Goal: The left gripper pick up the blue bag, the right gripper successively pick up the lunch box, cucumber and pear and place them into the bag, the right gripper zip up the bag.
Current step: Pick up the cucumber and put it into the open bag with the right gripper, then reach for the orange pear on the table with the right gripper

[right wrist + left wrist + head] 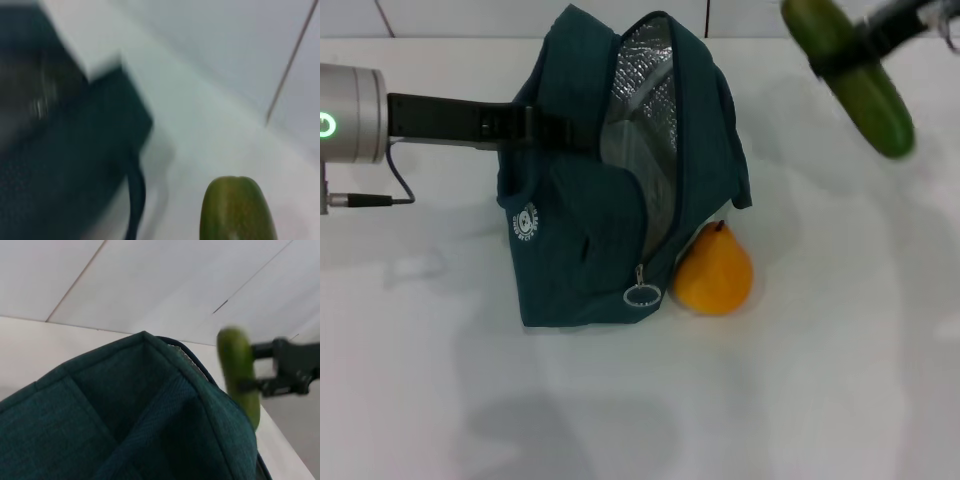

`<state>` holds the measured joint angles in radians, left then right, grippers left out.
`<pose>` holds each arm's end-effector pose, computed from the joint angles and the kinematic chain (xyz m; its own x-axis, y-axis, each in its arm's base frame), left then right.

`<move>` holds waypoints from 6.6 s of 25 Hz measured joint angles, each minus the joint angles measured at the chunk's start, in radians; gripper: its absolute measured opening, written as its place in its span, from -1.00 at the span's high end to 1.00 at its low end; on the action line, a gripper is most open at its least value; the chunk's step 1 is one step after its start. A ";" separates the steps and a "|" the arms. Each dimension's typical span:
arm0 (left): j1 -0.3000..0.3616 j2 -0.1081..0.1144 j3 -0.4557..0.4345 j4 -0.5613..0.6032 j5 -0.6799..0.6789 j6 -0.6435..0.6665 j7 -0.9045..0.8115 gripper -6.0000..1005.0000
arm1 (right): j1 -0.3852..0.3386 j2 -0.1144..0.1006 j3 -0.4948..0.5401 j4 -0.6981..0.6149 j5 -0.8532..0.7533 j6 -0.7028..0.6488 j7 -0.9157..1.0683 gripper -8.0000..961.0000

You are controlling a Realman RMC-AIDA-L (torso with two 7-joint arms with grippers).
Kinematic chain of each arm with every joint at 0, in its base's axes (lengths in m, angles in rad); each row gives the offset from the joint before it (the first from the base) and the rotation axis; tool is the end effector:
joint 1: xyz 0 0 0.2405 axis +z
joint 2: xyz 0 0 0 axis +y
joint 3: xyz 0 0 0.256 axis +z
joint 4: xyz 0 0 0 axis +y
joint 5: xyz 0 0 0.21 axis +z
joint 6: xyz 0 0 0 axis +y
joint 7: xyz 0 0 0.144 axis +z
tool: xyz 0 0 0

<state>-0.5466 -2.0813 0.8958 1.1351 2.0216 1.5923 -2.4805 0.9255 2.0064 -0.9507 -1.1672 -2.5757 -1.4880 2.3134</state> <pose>-0.1906 0.3580 0.0445 0.4413 0.8025 0.4017 0.8563 -0.5104 0.0791 0.1176 0.4423 0.0744 0.8733 -0.4854 -0.0412 -0.4400 -0.7498 -0.4942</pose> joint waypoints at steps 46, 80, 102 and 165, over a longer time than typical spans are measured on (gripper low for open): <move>-0.022 -0.003 -0.001 -0.056 -0.015 -0.013 0.013 0.90 | -0.031 0.017 -0.144 0.638 1.269 0.233 -1.153 -0.55; 0.009 0.004 -0.013 -0.064 -0.029 -0.027 0.039 0.90 | -0.198 -0.009 -0.215 0.348 1.183 0.247 -0.994 -0.77; 0.050 0.001 -0.079 -0.120 -0.025 -0.029 0.102 0.90 | -0.553 0.000 -0.204 0.110 0.956 -0.118 -0.891 -0.76; 0.002 0.000 -0.080 -0.156 -0.027 -0.052 0.127 0.90 | -0.317 0.021 -0.357 0.698 1.141 0.200 -1.311 0.03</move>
<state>-0.5446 -2.0816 0.8161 0.9793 1.9941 1.5400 -2.3532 0.6088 2.0278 -1.3082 -0.4688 -1.4347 -1.2884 1.0026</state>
